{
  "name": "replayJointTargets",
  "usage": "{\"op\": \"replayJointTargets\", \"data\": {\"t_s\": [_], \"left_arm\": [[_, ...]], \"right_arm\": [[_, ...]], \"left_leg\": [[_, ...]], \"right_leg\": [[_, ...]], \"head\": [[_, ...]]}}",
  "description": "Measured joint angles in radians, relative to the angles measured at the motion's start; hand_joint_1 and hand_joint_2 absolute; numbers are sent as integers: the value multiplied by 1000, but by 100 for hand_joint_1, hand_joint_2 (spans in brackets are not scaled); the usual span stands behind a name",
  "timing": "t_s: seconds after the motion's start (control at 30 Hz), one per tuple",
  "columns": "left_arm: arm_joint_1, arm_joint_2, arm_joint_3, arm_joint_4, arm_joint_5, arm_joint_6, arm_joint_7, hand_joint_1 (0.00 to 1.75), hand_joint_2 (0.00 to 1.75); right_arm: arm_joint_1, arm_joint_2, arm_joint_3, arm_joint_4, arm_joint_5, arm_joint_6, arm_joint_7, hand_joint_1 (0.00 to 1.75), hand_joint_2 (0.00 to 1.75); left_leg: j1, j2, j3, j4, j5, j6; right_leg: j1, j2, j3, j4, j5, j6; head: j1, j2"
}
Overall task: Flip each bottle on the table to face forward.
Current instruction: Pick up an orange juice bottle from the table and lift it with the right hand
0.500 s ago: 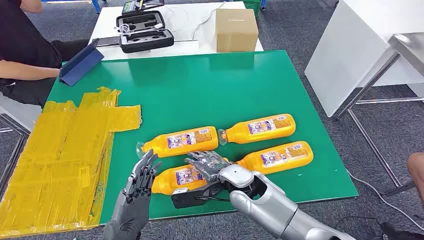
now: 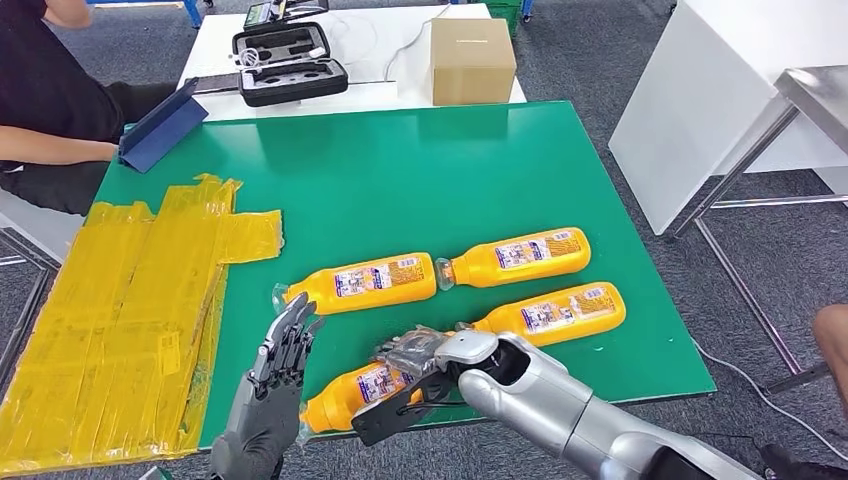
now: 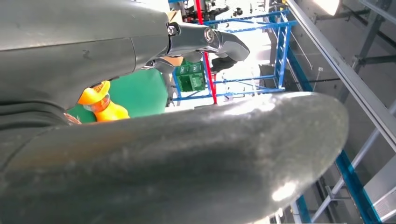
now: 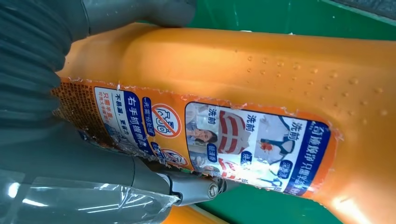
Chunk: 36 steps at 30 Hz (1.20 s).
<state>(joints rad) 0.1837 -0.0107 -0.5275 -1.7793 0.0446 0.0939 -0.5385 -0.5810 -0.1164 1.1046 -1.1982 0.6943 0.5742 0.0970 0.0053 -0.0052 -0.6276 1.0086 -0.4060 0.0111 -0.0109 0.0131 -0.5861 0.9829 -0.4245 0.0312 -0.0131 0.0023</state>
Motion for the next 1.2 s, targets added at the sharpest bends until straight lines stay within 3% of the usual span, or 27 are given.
{"op": "replayJointTargets", "data": {"t_s": [0.4,0.57,0.7,0.87,1.0,1.2], "left_arm": [[-6,-6,8,11,3,7,3,0,0],[8,-6,13,10,13,38,10,0,0],[55,-12,29,-6,38,155,31,0,0],[94,-17,44,-31,49,238,46,0,0],[129,-26,62,-49,116,307,95,0,175],[157,-39,88,-59,261,251,130,0,175]], "right_arm": [[-9,-16,16,27,-27,-88,55,175,175],[65,-5,-60,18,-12,-297,138,175,175],[209,30,-197,-78,27,-537,150,175,175],[336,68,-316,-223,48,-629,114,175,175],[446,96,-394,-377,53,-803,-3,175,175],[542,106,-418,-586,-5,-924,-111,175,175]], "left_leg": [[0,0,1,0,0,0],[0,-1,1,0,0,0],[0,0,-1,0,0,0],[1,-2,-3,0,-1,0],[1,-1,-4,0,-1,-1],[0,-1,-5,0,-1,-1]], "right_leg": [[0,0,1,0,0,0],[0,0,2,0,0,0],[0,0,0,0,0,0],[1,0,-2,0,-1,0],[0,0,-4,0,-1,0],[0,0,-5,0,-1,0]], "head": [[0,0],[0,0],[0,0],[0,0],[0,0],[0,0]]}}
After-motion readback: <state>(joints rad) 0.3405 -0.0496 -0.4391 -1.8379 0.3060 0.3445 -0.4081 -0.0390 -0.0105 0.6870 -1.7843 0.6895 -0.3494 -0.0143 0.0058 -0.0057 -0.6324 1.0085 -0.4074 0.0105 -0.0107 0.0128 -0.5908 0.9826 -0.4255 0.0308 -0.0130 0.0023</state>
